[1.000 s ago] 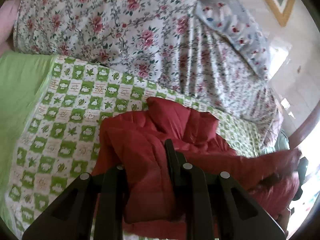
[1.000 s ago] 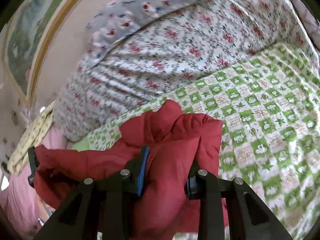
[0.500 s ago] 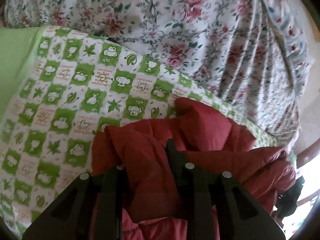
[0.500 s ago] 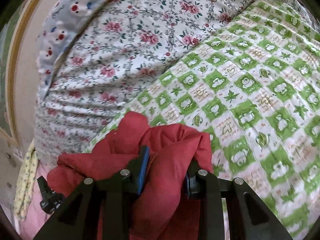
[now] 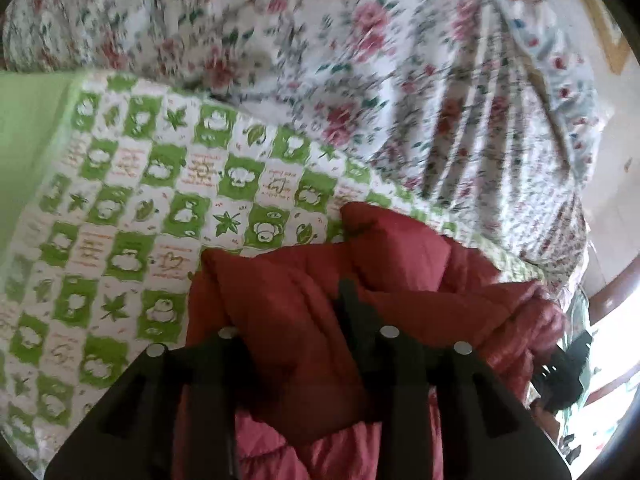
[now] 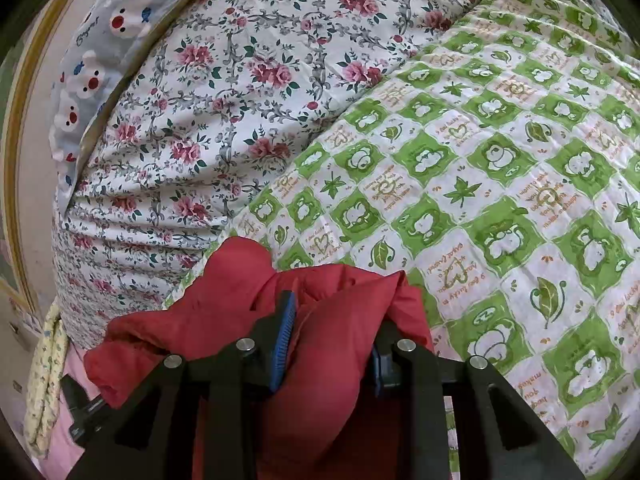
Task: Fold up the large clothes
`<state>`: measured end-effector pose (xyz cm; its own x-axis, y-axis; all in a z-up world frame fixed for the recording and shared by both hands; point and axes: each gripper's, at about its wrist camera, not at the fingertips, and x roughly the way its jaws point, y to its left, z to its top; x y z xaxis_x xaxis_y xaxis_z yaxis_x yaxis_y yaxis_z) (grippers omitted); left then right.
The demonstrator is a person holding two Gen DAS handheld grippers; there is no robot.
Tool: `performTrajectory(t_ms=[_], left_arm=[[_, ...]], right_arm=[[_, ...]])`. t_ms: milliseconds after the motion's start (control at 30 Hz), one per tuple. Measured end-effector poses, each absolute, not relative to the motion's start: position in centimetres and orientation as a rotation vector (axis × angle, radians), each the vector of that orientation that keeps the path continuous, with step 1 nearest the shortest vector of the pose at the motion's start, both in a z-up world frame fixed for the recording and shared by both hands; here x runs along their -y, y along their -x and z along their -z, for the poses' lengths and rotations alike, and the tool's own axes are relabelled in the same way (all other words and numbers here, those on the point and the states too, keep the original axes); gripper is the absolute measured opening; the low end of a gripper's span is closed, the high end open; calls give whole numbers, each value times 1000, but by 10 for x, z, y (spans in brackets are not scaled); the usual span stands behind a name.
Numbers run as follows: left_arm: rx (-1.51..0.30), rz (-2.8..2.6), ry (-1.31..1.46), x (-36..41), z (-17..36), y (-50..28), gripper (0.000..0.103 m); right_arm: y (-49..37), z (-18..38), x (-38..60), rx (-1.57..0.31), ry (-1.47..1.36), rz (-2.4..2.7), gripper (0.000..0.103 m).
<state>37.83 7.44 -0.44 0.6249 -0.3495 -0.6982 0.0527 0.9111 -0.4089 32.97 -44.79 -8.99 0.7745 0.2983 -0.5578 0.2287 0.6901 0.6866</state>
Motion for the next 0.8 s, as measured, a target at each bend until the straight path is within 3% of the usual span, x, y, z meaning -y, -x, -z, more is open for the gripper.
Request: performTrajectory(t_ms=[67, 133, 167, 267, 433, 633, 800], left_arm=[[-836, 240, 375, -79, -7, -364, 39], [-800, 221, 376, -85, -19, -349, 55], [-767, 214, 382, -89, -28, -337, 58], [-713, 272, 388, -86, -42, -311, 59], [-797, 414, 227, -29, -27, -289, 59], [-840, 392, 12, 25, 9, -283, 59], [-834, 316, -15, 28, 24, -299, 59]], right_arm=[[-330, 89, 447, -704, -817, -37, 30], [-330, 90, 447, -703, -813, -29, 30], [-331, 90, 447, -703, -810, -24, 30], [-334, 90, 446, -701, -801, -14, 32], [-338, 85, 443, -709, -790, 3, 35], [-326, 57, 448, -667, -792, -30, 54], [-278, 9, 445, -531, -690, -2, 78]])
